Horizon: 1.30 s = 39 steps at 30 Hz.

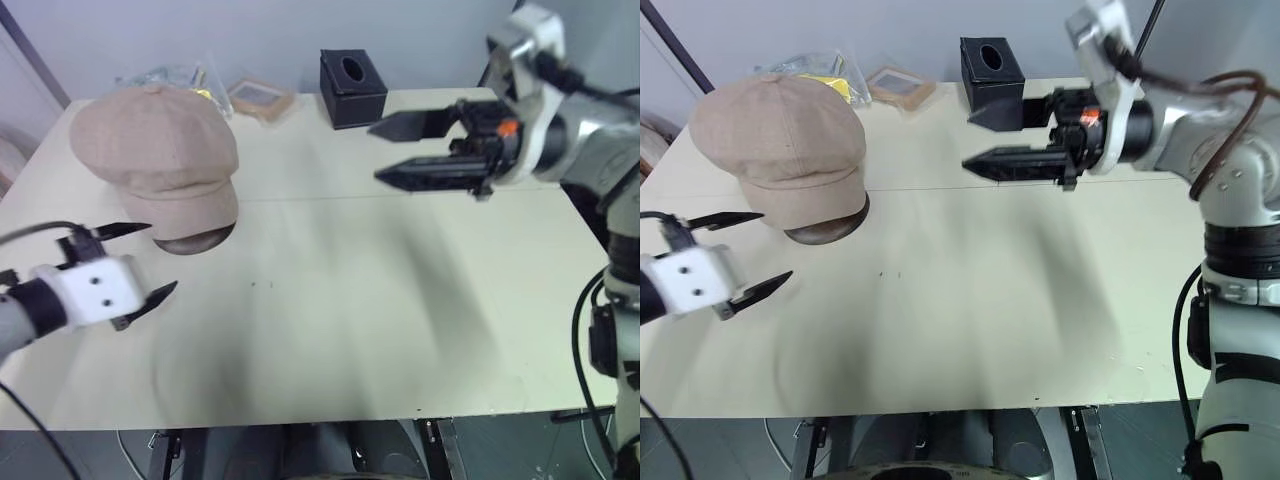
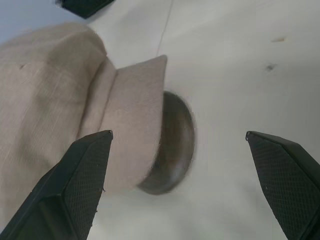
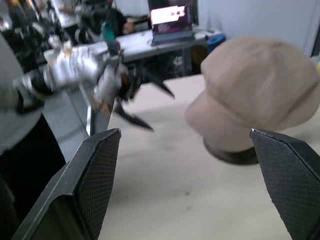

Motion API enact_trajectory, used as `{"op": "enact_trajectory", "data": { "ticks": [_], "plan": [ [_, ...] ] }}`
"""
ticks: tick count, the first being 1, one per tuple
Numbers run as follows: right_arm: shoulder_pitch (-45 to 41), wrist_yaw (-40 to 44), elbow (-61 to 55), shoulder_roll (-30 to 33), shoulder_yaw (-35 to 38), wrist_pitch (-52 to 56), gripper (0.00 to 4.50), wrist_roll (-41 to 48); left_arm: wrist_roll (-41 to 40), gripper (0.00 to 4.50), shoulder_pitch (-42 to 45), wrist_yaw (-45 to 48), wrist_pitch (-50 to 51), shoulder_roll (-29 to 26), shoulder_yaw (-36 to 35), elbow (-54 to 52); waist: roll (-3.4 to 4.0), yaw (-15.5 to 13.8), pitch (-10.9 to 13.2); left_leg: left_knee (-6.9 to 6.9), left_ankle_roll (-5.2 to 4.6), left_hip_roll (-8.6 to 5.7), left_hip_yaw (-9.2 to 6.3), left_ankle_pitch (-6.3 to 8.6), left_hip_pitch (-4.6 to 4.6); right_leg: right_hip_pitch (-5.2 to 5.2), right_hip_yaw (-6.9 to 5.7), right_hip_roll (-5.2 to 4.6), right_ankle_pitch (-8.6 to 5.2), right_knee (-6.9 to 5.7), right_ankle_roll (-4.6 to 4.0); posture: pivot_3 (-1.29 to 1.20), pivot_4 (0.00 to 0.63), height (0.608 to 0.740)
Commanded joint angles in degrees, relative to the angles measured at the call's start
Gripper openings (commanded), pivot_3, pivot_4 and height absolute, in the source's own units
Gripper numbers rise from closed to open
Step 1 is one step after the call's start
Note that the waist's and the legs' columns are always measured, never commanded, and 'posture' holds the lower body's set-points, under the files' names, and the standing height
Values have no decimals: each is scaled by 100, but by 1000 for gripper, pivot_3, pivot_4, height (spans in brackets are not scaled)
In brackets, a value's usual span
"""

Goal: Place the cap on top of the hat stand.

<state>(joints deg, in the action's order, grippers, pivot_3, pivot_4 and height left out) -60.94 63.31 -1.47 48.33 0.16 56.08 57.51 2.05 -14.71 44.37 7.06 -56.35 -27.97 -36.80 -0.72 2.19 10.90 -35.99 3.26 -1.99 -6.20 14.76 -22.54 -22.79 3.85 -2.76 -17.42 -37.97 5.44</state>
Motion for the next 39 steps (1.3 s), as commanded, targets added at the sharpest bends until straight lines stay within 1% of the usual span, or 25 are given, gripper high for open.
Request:
{"op": "enact_trajectory", "data": {
  "ticks": [1, 4, 8, 13, 17, 19, 21, 22, 24, 27, 31, 35, 37, 39],
  "plan": [
    [-154, 86, -137, 95, 345, 248, 4263, 171, 1088, 4500, 301, -749, -433, 174, 524, 50, 0, -8, 0, 0, -2, -1, 1, 1, 0, 0, -1, -1, 0, 0, 0, 0, 150, 740],
    [-96, 94, -296, 115, 408, 359, 4263, 136, 2122, 4500, 724, -1526, -727, 325, 1005, 343, 0, -15, 0, -1, -4, -2, 3, 2, -4, -5, -3, 0, 1, -1, 2, 0, 150, 740],
    [-115, 10, -363, 63, 511, 416, 4263, 102, 2846, 4500, 988, -1912, -815, 523, 1527, 658, 1, 2, 0, -3, -5, -3, 3, 2, -10, -9, -4, 1, 1, -4, 3, 0, 150, 740],
    [-110, -1, -383, 102, 531, 340, 4263, -92, 3212, 4500, 1060, -2136, -794, 851, 1802, 834, 1, 15, -1, -3, -6, -1, 5, 3, -20, -23, -4, 1, 1, -10, 3, 0, 150, 740],
    [-156, -13, -362, 82, 566, 336, 4263, -147, 3379, 4500, 1150, -2346, -882, 1023, 1869, 996, 1, 8, -1, -17, -6, -2, 2, 3, -52, -53, -5, 1, 3, -18, 6, 0, 150, 740],
    [-139, -9, -383, 86, 565, 324, 4500, -185, 3336, 3957, 1214, -2445, -940, 1095, 1815, 1002, 1, -4, -1, -21, -6, -2, 0, 3, -67, -65, -7, 0, 5, -19, 9, 0, 150, 740],
    [-75, 57, -441, 119, 547, 262, 4500, -249, 3313, 3223, 1265, -2515, -976, 1126, 1747, 1027, 1, -17, -1, -24, -6, -3, -2, 3, -73, -69, -9, -1, 6, -19, 10, 0, 150, 740],
    [-52, 74, -465, 122, 548, 244, 4500, -266, 3309, 2638, 1276, -2534, -1008, 1113, 1724, 1067, 1, -21, -1, -24, -6, -4, -2, 3, -75, -70, -9, -2, 6, -18, 10, 0, 150, 740],
    [-31, 84, -495, 113, 560, 225, 4500, -279, 3278, 1674, 1296, -2574, -1061, 1102, 1685, 1140, 1, -28, -1, -23, -6, -4, -2, 3, -75, -70, -10, -2, 6, -18, 10, 0, 150, 740],
    [-25, 99, -506, 97, 571, 197, 4500, -291, 3150, 34, 1378, -2683, -1164, 1137, 1587, 1228, 1, -33, -1, -23, -6, -4, -2, 3, -75, -71, -10, -1, 6, -18, 10, 0, 150, 740],
    [-4, 125, -530, 92, 566, 140, 4500, -335, 2983, 34, 1363, -2815, -1380, 1119, 1368, 1379, 5, -50, -4, -24, -6, -4, -1, 3, -74, -70, -11, -1, 6, -19, 11, 0, 150, 740],
    [48, 269, -587, 162, 490, -24, 4500, -490, 2617, 34, 1155, -3003, -1912, 1153, 1077, 1481, 5, -58, -4, -24, -6, -4, -1, 3, -75, -71, -11, -1, 6, -18, 11, 0, 150, 740],
    [54, 355, -586, 205, 469, -92, 4500, -563, 2384, 34, 941, -3142, -2484, 1093, 821, 1602, 5, -73, -4, -24, -6, -4, -1, 3, -75, -72, -10, -2, 6, -18, 11, 0, 150, 740],
    [38, 446, -551, 246, 447, -149, 4500, -639, 2106, 34, 715, -3267, -3268, 949, 469, 1883, 5, -92, -4, -23, -6, -3, 1, 2, -75, -75, -9, -2, 6, -18, 11, 0, 150, 740]
  ]
}}
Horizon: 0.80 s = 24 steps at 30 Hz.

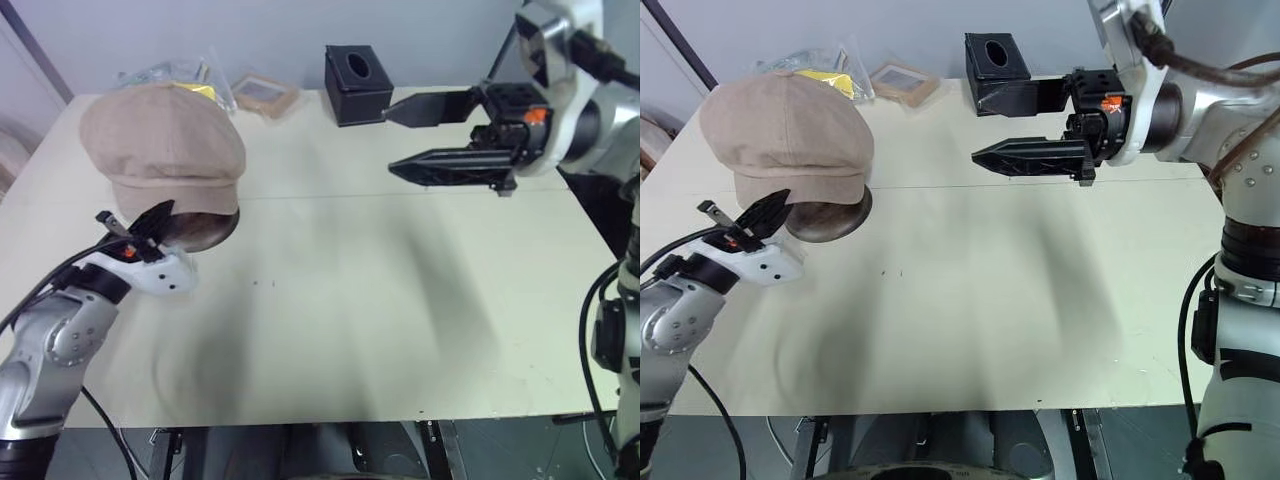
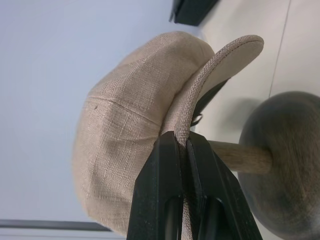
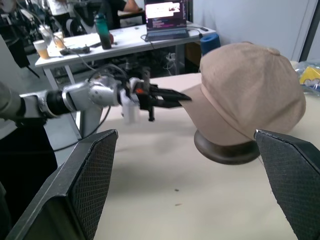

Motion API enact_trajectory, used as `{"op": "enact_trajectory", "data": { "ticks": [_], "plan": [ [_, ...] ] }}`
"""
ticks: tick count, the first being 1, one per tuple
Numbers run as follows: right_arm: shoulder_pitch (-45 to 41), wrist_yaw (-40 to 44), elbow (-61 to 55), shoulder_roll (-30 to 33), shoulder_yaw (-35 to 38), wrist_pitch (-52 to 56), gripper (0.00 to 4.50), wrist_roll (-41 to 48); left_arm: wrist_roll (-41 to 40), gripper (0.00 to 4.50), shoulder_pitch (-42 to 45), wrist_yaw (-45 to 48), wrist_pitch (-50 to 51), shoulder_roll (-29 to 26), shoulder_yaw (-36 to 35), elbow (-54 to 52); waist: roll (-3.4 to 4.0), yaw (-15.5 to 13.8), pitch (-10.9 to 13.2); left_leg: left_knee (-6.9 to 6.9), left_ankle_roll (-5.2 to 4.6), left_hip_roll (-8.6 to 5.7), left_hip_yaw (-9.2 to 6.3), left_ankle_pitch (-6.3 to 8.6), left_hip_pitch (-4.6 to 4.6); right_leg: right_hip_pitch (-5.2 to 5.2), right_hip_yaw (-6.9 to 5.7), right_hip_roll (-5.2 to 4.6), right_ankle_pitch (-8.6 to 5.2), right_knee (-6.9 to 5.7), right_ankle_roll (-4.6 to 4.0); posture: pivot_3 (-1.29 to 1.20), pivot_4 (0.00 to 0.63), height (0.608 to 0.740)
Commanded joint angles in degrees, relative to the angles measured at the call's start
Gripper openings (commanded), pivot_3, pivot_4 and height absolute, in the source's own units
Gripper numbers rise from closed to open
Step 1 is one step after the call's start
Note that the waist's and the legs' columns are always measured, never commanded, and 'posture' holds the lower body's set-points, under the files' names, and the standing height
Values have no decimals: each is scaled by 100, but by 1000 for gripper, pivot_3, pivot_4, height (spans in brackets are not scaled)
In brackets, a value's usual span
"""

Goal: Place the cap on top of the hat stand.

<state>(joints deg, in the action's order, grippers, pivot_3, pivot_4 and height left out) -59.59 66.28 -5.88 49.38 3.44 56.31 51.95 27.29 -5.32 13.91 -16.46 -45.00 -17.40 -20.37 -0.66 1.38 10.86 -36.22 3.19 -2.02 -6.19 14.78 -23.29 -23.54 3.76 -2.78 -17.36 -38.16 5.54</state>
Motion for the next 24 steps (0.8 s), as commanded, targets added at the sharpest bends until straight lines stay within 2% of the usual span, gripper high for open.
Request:
{"op": "enact_trajectory", "data": {
  "ticks": [1, 7, 13, 19, 23, 24],
  "plan": [
    [-110, 200, -84, 159, 91, -213, 4500, -134, -612, 34, -312, -272, -1439, -288, -775, 470, 0, -27, 0, 1, 0, 1, 0, 0, 0, -1, 0, 0, 0, 0, 0, 0, 150, 740],
    [-182, 475, 59, 158, -72, -429, 4500, -416, -1223, 34, -365, -323, -3652, -1101, -1283, 2294, 1, -57, -1, 0, 0, -1, 3, 0, 0, 0, -1, -3, 0, 0, -1, 0, 150, 740],
    [-288, 686, 247, 103, -216, -602, 4500, -659, -1290, 34, 462, -133, -5023, -1968, -639, 4190, 2, -44, 0, 0, 0, -3, 3, 0, -1, 0, -4, -1, 0, 0, -1, 0, 150, 740],
    [-332, 791, 296, 107, -255, -666, 4500, -824, -1243, 34, 1528, 49, -5687, -2127, 297, 5332, 2, -21, -1, 1, 0, -2, 5, 0, -1, -3, -5, 3, 0, -4, 0, 0, 150, 740],
    [-390, 838, 290, 163, -226, -607, 4500, -868, -1269, 34, 1704, 61, -5875, -2060, 558, 5547, 2, 3, -1, 1, 0, -2, 6, -1, -2, -8, -4, 3, 1, -8, 0, 0, 150, 740],
    [-406, 836, 302, 170, -218, -595, 4500, -877, -1271, 706, 1718, 54, -5902, -2053, 583, 5572, 2, 11, -1, 1, -1, -1, 6, -1, -3, -9, -4, 4, 1, -9, 0, 0, 150, 740]
  ]
}}
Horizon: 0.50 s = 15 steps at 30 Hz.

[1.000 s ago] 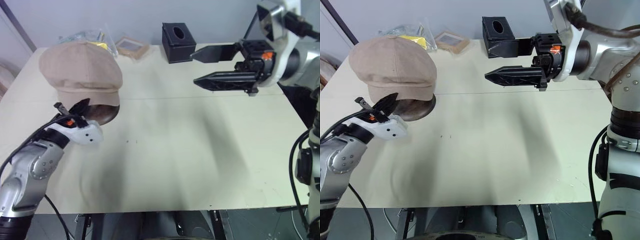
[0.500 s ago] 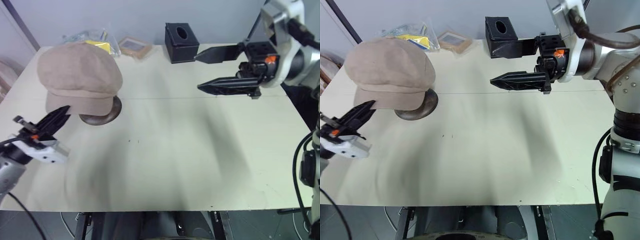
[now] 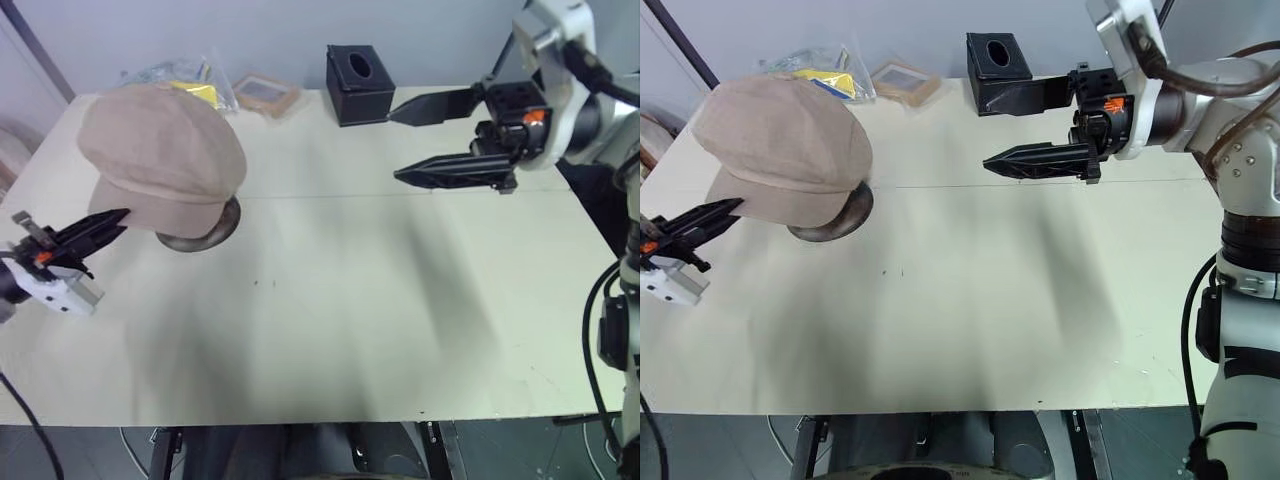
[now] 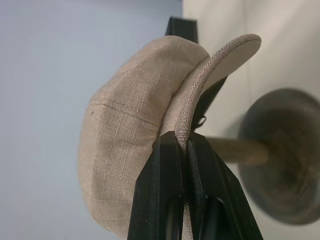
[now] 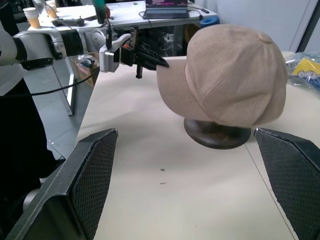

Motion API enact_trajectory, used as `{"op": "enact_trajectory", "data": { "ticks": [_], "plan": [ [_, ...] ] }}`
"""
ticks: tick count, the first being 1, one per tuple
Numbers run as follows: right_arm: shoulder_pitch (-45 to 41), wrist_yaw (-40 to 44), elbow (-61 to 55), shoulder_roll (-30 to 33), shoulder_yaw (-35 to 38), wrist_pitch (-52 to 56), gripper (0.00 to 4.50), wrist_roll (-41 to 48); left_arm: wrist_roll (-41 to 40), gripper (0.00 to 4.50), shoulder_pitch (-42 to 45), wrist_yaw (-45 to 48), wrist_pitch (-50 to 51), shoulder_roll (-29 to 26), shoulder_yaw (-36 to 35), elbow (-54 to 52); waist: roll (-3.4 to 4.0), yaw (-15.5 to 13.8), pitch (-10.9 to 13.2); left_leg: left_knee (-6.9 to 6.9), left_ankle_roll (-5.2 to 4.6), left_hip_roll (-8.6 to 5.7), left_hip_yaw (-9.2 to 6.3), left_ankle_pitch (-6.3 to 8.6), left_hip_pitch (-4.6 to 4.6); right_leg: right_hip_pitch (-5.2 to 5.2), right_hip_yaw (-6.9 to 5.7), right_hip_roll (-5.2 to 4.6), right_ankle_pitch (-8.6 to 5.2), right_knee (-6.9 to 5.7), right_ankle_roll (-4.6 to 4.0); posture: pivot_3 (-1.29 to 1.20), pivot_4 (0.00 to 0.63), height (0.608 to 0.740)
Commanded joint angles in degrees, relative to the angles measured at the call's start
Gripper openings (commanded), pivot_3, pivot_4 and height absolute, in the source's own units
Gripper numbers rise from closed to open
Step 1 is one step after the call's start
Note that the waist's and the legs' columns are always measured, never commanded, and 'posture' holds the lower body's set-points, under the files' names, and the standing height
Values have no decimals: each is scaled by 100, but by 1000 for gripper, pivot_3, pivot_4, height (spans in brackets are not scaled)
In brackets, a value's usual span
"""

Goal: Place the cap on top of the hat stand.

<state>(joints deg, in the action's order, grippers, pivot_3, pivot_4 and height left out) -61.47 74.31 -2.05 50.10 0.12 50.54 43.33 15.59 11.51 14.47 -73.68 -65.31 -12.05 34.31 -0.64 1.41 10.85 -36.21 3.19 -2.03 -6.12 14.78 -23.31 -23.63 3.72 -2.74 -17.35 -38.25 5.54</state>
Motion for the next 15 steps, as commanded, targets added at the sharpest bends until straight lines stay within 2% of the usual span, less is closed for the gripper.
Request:
{"op": "enact_trajectory", "data": {
  "ticks": [1, 3, 7, 8, 12, 15],
  "plan": [
    [-242, 6, -53, 100, 126, 17, 4500, -23, -155, 1013, 30, 2, -177, -9, 70, 116, 0, 12, 0, 0, 0, 0, 0, 0, -1, -2, 0, 0, 0, -2, 0, 0, 150, 740],
    [-253, -10, -36, 102, 137, 49, 4500, -36, -277, 1930, -22, 9, -182, 3, 103, 99, 0, 16, 0, -1, 0, 0, 0, 0, -1, -3, 0, 0, 0, -4, 0, 0, 150, 740],
    [-225, -13, -50, 101, 137, 28, 4500, -65, -422, 4100, -333, -22, -78, 59, -2, -131, 0, 38, -1, -2, 0, 0, -1, 0, -2, -2, 0, -1, 0, -5, 0, 0, 150, 740],
    [-222, -19, -41, 90, 135, 20, 4500, -72, -459, 4443, -455, -27, -12, 76, -53, -216, 0, 54, -1, -2, 0, 0, -1, 0, -2, -3, 0, -2, 0, -5, 0, 0, 150, 740],
    [-202, -12, 3, 47, 112, -32, 4500, -119, -541, 4443, -1022, -58, 287, 161, -391, -654, 0, 105, -1, -2, 0, 1, -4, 0, -2, -3, 0, -1, 0, -6, 0, 0, 150, 740],
    [-167, 24, 53, 18, 91, -91, 4500, -176, -747, 4443, -1693, 94, 938, 234, -689, -1201, 1, 127, -1, -2, 0, 2, -3, 0, -2, -4, 1, -1, 0, -8, 0, 0, 150, 740]
  ]
}}
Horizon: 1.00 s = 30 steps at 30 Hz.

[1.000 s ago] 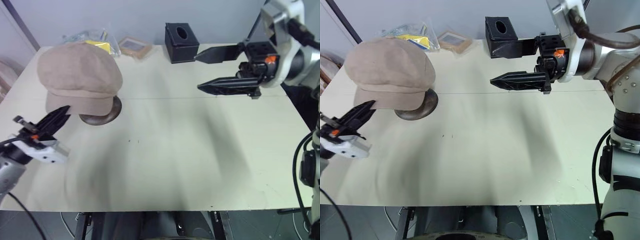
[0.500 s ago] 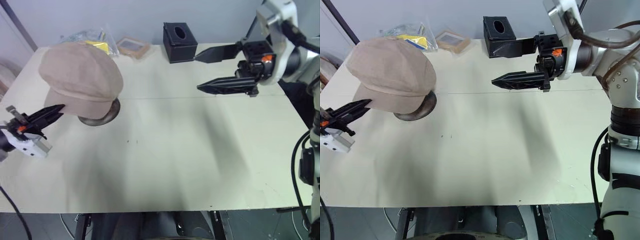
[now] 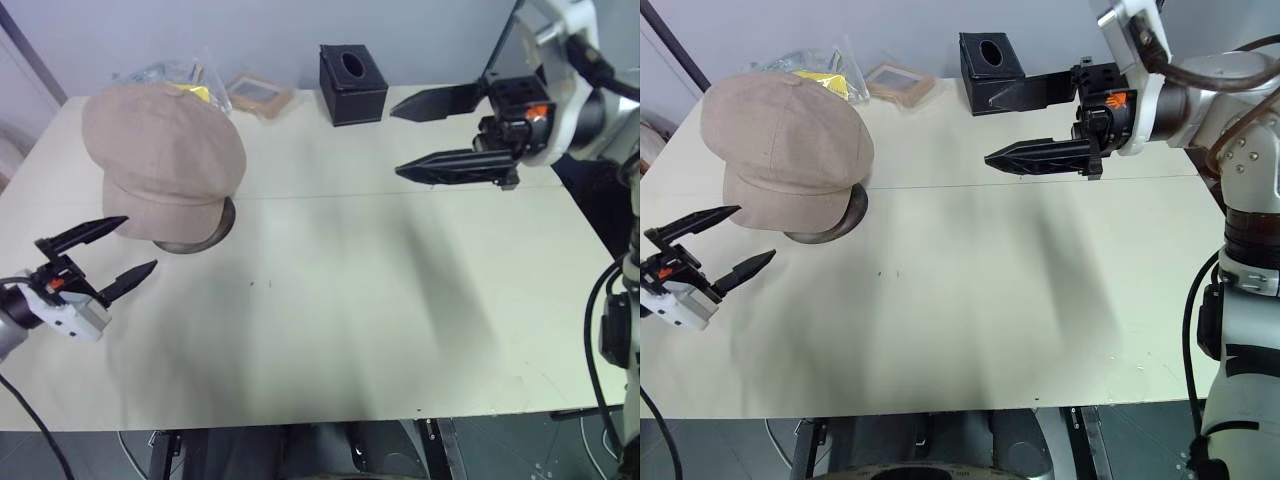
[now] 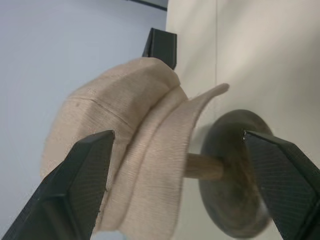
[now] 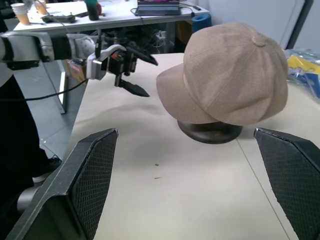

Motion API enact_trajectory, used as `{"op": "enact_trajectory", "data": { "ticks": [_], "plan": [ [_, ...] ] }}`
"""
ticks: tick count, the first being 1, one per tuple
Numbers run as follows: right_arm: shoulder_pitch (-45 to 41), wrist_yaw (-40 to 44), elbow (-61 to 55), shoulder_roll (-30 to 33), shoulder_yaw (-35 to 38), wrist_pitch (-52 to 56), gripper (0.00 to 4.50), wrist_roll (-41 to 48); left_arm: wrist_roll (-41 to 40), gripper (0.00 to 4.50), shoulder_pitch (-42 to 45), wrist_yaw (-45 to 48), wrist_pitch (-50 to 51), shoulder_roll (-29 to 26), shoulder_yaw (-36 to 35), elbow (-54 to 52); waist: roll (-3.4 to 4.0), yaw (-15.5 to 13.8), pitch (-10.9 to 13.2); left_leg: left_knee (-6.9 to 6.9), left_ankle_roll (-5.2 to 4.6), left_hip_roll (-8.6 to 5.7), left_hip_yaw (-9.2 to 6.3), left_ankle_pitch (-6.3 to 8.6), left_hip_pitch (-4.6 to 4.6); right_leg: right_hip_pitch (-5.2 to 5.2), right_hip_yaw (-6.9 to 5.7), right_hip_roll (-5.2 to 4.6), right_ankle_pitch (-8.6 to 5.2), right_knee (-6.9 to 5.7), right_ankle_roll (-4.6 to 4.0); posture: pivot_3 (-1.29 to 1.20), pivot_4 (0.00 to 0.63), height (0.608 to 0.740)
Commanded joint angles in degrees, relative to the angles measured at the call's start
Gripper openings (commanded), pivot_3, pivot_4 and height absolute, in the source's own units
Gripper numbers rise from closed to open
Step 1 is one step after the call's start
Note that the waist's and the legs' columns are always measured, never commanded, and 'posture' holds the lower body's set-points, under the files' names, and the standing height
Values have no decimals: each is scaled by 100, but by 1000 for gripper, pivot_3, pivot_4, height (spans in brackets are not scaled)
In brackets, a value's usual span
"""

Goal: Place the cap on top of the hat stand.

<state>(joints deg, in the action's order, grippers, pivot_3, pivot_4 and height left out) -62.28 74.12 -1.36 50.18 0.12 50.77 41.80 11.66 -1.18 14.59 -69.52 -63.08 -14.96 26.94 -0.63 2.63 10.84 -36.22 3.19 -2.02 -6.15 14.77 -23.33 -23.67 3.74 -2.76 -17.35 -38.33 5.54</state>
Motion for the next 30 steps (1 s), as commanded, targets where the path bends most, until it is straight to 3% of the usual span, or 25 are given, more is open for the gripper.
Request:
{"op": "enact_trajectory", "data": {
  "ticks": [1, 4, 6, 10, 14, 17, 24, 30],
  "plan": [
    [-63, 73, 14, 14, 87, -145, 4500, -49, -584, 4443, -812, 207, 884, 48, -555, -813, 0, 12, 0, 1, 0, 0, 1, 0, 0, -1, 1, 0, 0, 0, 0, 0, 150, 740],
    [-12, 130, 94, 25, 92, -177, 4500, -98, -1230, 4443, -1765, 675, 2225, 150, -986, -1779, 2, 7, 0, 3, 0, 2, 6, 0, 0, -3, 4, -1, 0, 1, 0, 0, 150, 740],
    [63, 190, 200, 54, 81, -262, 4500, -181, -2078, 4443, -2638, 1203, 3668, 287, -1524, -2738, -5, -3, -1, 1, 0, 3, 5, 0, 0, -2, 3, 0, 0, 0, 0, 0, 150, 740],
    [148, 317, 503, 102, 39, -486, 4500, -395, -4506, 4443, -4388, 2455, 6634, 658, -3064, -4545, -8, -5, -1, -3, 0, 4, 5, 0, 3, 9, 1, -1, -1, 7, -1, 0, 150, 740],
    [111, 444, 808, 94, 0, -660, 4500, -573, -6845, 4443, -4356, 2871, 8885, 625, -4459, -4562, 6, -41, 3, -10, 0, 3, -3, 0, 10, 25, -25, 2, -2, 6, -3, 0, 150, 740],
    [72, 524, 1084, 85, -26, -716, 4500, -685, -7715, 4443, -4086, 3660, 10074, 290, -5407, -3822, 8, -20, 3, -32, 0, 6, -24, 0, 12, 48, -63, 11, -2, 3, -5, 0, 150, 740],
    [5, 712, 1497, 93, -41, -800, 4500, -883, -7097, 4443, -3738, 5249, 10966, -627, -6728, -2553, 9, 68, 4, -34, 1, 0, -12, -1, 10, 46, -59, 19, -2, 6, -5, 0, 150, 740],
    [80, 729, 1470, 52, 23, -797, 4500, -882, -6309, 4443, -3074, 5782, 11180, -1226, -6891, -1970, 9, 99, 4, -32, 2, 0, -13, -1, 10, 45, -59, 16, -2, 5, -5, 0, 150, 740]
  ]
}}
